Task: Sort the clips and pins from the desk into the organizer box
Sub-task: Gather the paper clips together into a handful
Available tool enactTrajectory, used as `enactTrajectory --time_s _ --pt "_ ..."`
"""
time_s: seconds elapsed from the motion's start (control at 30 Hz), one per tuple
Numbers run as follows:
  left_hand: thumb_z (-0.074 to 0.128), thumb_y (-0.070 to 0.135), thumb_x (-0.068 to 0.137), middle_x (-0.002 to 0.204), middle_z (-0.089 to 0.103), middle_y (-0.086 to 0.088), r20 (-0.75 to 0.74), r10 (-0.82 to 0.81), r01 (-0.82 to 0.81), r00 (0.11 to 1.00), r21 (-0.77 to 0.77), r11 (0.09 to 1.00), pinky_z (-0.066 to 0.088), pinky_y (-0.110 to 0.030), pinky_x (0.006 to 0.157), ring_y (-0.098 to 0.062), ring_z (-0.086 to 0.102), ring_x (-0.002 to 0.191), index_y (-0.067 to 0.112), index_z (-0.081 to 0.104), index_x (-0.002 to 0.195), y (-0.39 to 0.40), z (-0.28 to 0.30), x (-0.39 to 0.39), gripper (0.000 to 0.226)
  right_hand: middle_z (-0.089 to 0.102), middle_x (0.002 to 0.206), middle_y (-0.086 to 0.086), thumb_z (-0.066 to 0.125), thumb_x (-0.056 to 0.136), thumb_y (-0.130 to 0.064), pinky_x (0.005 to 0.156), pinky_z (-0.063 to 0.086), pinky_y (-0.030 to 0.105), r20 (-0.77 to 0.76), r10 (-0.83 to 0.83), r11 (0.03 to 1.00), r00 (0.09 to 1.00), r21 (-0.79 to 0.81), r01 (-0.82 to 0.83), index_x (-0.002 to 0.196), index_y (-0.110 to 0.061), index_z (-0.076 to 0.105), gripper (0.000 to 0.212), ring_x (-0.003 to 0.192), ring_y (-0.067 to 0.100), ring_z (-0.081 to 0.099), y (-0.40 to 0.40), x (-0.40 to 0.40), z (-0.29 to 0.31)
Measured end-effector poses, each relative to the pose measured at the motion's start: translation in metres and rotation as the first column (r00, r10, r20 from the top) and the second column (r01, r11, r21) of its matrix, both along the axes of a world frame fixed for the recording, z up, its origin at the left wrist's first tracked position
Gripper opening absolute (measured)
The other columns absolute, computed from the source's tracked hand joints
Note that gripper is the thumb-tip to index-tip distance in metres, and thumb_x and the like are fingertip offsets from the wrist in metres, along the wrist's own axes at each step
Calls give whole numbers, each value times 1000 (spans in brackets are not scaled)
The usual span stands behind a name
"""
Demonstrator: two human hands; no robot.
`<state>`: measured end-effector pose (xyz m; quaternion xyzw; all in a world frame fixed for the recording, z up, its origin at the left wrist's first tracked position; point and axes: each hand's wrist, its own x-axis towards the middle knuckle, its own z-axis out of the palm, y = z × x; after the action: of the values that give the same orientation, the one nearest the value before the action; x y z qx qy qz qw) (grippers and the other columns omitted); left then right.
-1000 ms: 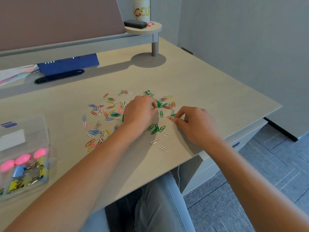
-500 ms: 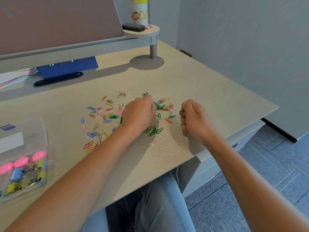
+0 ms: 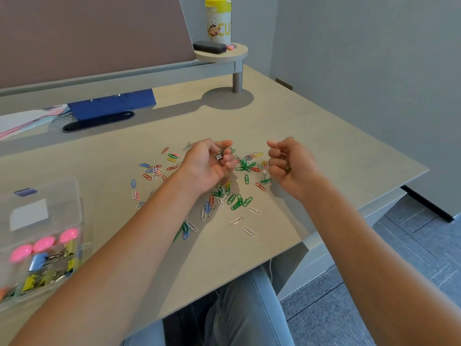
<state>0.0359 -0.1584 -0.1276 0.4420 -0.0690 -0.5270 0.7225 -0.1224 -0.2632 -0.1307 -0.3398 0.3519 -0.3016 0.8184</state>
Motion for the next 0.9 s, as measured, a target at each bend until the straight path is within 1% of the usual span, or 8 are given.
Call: enactTrajectory --time_s 0.07,0.17,0.3,0.5,0.6,0.7,0.8,0.9 --pt "35 3 85 67 44 -7 6 26 -27 1000 54 998 35 -23 42 -15 37 48 3 55 87 -9 3 0 20 41 58 -4 57 93 -13 37 20 22 -333 -62 939 941 -339 -58 97 -6 72 17 45 11 25 -6 0 0" --pt "36 5 94 63 41 -2 161 21 -45 987 149 988 28 -20 40 -12 34 44 5 56 89 -18 3 3 21 60 58 -6 68 91 -18 39 35 18 -580 -209 667 787 -673 -319 90 -14 79 12 40 5 46 -14 -1 -3" --pt "31 -3 89 61 38 -1 307 0 -61 952 188 980 23 -22 43 -12 30 44 3 57 100 -21 1 7 29 61 63 -5 70 89 -22 41 34 14 -717 -348 364 604 -697 -617 89 -25 79 9 52 7 52 -23 4 -3" --pt "29 0 89 56 36 2 500 -3 -148 866 262 954 21 -23 42 -11 27 43 7 61 89 -26 -1 19 33 67 85 -4 73 85 -27 62 45 28 -767 -367 188 527 -615 -766 93 -30 80 12 78 15 61 -30 17 -3" --pt "31 3 92 62 46 1 718 -84 -212 691 313 926 24 -23 45 -14 32 46 9 66 90 -28 -4 29 36 65 88 -5 71 85 -27 67 47 30 -777 -370 123 510 -585 -802 93 -30 79 12 84 18 61 -30 22 0" --pt "33 9 99 69 53 3 903 -229 -282 363 341 897 30 -25 47 -13 40 51 11 68 94 -33 -8 35 35 59 76 -12 69 84 -24 64 46 30 -788 -337 112 515 -576 -809 89 -27 77 10 81 18 59 -29 25 2" --pt "45 12 96 76 61 -2 949 -308 -352 64 311 883 39 -29 58 -19 51 63 16 69 100 -39 -11 39 24 54 64 -15 64 87 -17 54 37 25 -788 -277 170 550 -604 -779 86 -24 77 14 67 10 54 -29 25 2" --pt "55 12 93 98 68 -9 917 -392 -357 -78 341 870 49 -35 71 -28 61 84 24 69 112 -45 -16 45 26 51 60 -11 62 90 -15 52 33 23 -766 -254 233 590 -641 -731 89 -24 77 17 60 6 48 -33 18 -2"
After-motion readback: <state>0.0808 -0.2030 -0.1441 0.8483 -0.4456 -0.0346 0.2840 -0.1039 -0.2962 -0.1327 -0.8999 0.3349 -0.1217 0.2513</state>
